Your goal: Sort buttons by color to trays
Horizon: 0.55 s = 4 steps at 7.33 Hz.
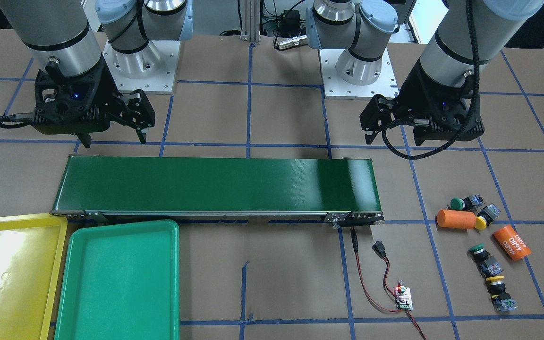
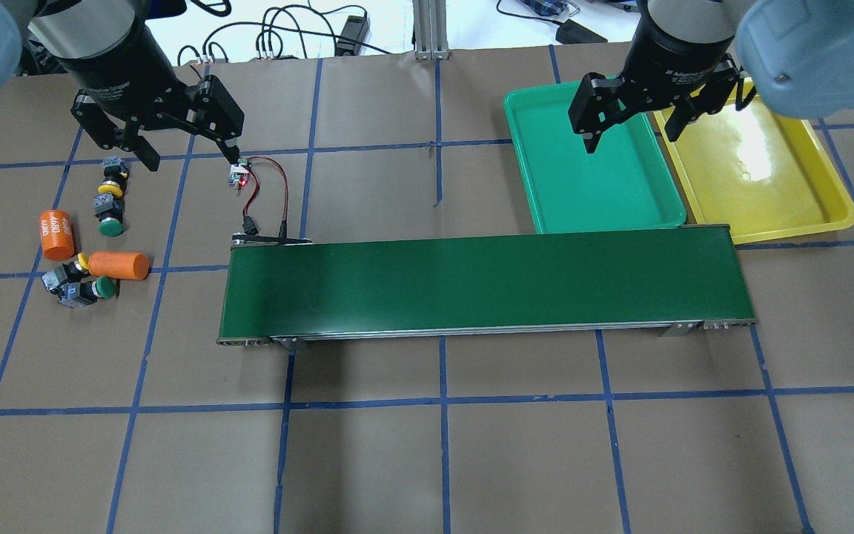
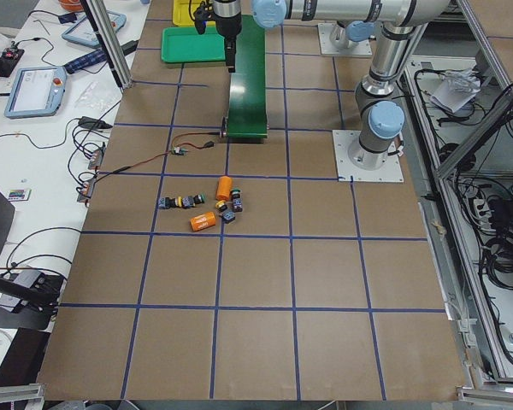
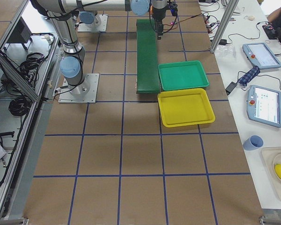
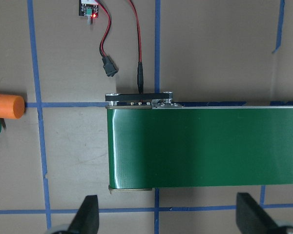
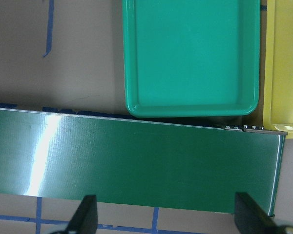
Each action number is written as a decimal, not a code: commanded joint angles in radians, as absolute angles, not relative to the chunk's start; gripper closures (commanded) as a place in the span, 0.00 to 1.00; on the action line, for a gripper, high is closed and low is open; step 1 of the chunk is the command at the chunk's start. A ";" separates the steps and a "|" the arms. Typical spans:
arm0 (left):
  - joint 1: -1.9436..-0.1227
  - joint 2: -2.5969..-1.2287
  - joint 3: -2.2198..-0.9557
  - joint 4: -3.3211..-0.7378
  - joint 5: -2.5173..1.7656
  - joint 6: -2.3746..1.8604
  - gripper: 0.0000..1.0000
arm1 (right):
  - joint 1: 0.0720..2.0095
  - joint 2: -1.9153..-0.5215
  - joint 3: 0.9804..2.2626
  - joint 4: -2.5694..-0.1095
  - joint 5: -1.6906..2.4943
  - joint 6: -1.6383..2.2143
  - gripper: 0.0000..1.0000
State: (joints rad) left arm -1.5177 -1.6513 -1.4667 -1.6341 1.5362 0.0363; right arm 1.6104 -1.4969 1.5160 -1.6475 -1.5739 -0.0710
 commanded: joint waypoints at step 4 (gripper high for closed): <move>-1.198 -1.722 -1.482 -1.588 1.529 0.228 0.00 | 1.606 -1.497 1.516 -1.647 -1.574 -0.074 0.00</move>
State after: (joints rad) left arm -1.3413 -1.6849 -1.4801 -1.6115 1.5318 0.1564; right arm 1.6090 -1.4971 1.5158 -1.6475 -1.5739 -0.0731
